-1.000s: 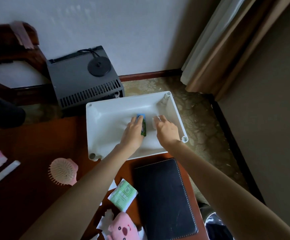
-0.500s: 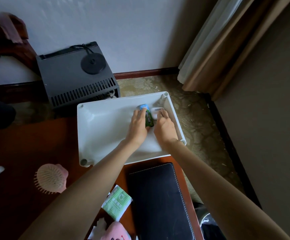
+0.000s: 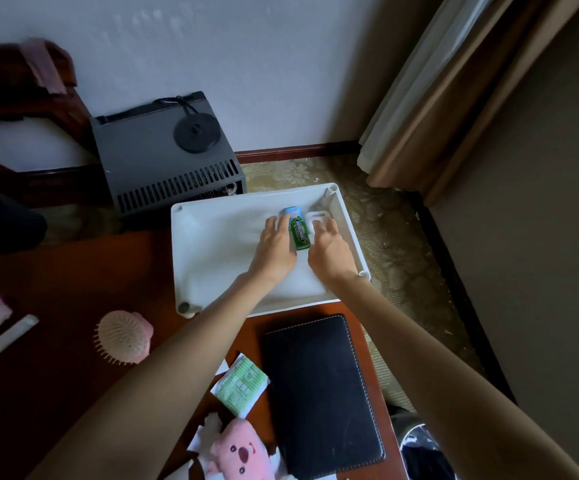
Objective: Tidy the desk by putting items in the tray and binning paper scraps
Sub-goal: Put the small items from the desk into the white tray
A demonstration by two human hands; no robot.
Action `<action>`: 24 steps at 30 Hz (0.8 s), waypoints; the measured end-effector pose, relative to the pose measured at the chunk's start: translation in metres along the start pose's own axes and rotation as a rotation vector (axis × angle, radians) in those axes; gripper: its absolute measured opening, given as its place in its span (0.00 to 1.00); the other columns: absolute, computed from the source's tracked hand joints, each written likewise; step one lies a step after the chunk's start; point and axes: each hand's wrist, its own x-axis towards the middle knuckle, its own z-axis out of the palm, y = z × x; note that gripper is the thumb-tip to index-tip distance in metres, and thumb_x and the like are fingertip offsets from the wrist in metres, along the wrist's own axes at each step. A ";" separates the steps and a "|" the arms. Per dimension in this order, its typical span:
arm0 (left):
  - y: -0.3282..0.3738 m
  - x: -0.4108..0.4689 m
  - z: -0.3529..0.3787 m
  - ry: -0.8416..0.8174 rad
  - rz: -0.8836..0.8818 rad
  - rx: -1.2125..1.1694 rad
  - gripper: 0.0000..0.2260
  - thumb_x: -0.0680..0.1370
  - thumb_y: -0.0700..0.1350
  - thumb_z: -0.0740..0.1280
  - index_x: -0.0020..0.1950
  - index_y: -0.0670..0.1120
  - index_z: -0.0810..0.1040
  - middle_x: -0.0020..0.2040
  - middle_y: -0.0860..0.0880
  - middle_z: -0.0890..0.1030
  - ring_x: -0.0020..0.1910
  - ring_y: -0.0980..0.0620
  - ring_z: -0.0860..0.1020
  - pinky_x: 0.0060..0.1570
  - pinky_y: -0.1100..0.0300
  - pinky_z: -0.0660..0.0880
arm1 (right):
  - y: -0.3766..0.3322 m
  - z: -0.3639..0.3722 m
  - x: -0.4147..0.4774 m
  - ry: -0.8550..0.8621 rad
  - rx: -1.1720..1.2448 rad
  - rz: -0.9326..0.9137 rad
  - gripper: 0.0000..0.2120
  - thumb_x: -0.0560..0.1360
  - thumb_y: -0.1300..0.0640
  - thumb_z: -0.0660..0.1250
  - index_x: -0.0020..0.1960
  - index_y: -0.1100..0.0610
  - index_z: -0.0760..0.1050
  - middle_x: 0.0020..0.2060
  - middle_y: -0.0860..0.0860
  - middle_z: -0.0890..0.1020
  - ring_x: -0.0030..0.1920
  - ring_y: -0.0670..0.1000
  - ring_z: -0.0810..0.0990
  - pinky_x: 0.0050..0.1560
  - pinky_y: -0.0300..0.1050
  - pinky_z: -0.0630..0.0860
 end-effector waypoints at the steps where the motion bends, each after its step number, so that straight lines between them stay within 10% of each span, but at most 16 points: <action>1: 0.001 -0.007 -0.008 0.019 -0.002 0.019 0.26 0.77 0.34 0.60 0.74 0.41 0.59 0.69 0.41 0.64 0.70 0.43 0.65 0.67 0.54 0.64 | -0.004 -0.003 -0.007 0.020 -0.005 -0.019 0.20 0.76 0.68 0.55 0.68 0.64 0.63 0.70 0.59 0.63 0.57 0.64 0.76 0.51 0.51 0.73; 11: -0.043 -0.150 -0.062 0.214 -0.167 0.006 0.15 0.79 0.37 0.57 0.65 0.41 0.74 0.63 0.41 0.74 0.62 0.43 0.74 0.60 0.54 0.69 | -0.065 0.055 -0.146 0.274 0.120 -0.378 0.06 0.68 0.67 0.67 0.45 0.65 0.76 0.40 0.60 0.78 0.32 0.62 0.79 0.24 0.44 0.70; 16: -0.091 -0.219 -0.044 0.194 -0.302 -0.025 0.13 0.77 0.35 0.59 0.59 0.38 0.77 0.58 0.39 0.78 0.58 0.42 0.76 0.56 0.54 0.70 | -0.057 0.097 -0.176 -0.097 -0.117 -0.133 0.23 0.75 0.49 0.66 0.64 0.60 0.68 0.62 0.57 0.70 0.62 0.57 0.70 0.59 0.48 0.72; 24: -0.121 -0.248 -0.044 0.338 -0.497 -0.147 0.12 0.78 0.41 0.64 0.59 0.37 0.73 0.59 0.40 0.77 0.57 0.45 0.76 0.49 0.59 0.73 | -0.071 0.100 -0.172 -0.119 -0.105 -0.011 0.14 0.76 0.53 0.65 0.58 0.61 0.73 0.57 0.57 0.75 0.60 0.57 0.72 0.60 0.49 0.69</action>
